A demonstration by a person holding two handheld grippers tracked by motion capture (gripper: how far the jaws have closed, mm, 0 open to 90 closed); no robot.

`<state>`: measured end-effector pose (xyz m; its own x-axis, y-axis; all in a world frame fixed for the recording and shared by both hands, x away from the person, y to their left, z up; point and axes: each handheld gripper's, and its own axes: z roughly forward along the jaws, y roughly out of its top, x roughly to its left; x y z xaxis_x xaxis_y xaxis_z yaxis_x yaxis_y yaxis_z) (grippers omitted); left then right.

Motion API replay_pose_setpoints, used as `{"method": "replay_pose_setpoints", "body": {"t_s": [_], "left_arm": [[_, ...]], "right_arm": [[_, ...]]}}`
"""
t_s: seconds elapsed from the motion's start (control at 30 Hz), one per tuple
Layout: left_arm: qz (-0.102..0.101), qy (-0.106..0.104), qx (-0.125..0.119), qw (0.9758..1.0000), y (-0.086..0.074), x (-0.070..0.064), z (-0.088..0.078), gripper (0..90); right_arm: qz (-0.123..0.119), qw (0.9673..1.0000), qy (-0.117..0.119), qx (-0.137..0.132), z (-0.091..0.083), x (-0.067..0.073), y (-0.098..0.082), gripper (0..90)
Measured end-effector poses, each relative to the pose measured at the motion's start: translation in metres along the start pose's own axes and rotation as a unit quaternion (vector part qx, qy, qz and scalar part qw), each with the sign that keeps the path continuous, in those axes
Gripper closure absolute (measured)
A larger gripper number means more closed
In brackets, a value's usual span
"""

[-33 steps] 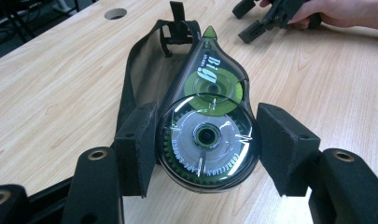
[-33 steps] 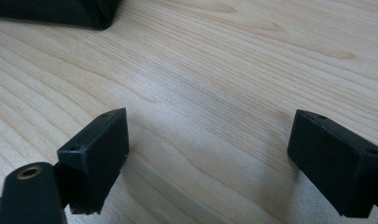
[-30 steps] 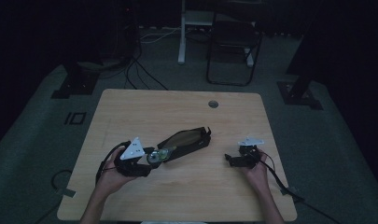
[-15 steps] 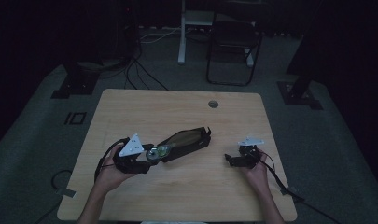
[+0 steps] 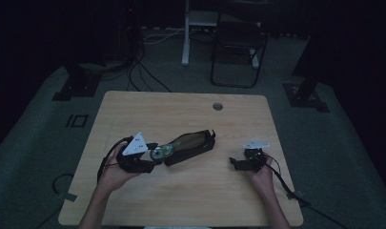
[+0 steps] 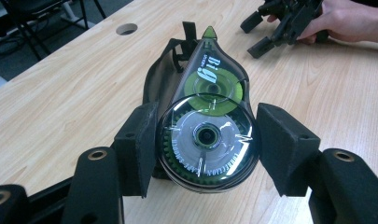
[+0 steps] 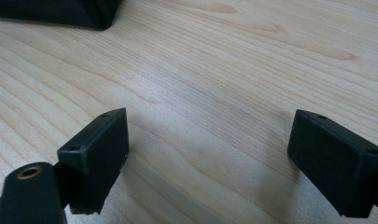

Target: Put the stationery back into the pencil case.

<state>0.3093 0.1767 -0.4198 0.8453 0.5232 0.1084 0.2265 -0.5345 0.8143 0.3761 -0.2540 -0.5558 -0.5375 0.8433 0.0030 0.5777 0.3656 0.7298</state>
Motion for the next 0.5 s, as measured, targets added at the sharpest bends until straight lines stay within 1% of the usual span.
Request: {"method": "replay_pose_setpoints", "body": {"t_s": [0.5], "left_arm": [[0.002,0.004,0.001,1.0000,0.0085,0.0069,0.0067,41.7]], "right_arm": [[0.001,1.0000,0.000,0.000,0.0000,0.0001,0.0000,12.5]]}}
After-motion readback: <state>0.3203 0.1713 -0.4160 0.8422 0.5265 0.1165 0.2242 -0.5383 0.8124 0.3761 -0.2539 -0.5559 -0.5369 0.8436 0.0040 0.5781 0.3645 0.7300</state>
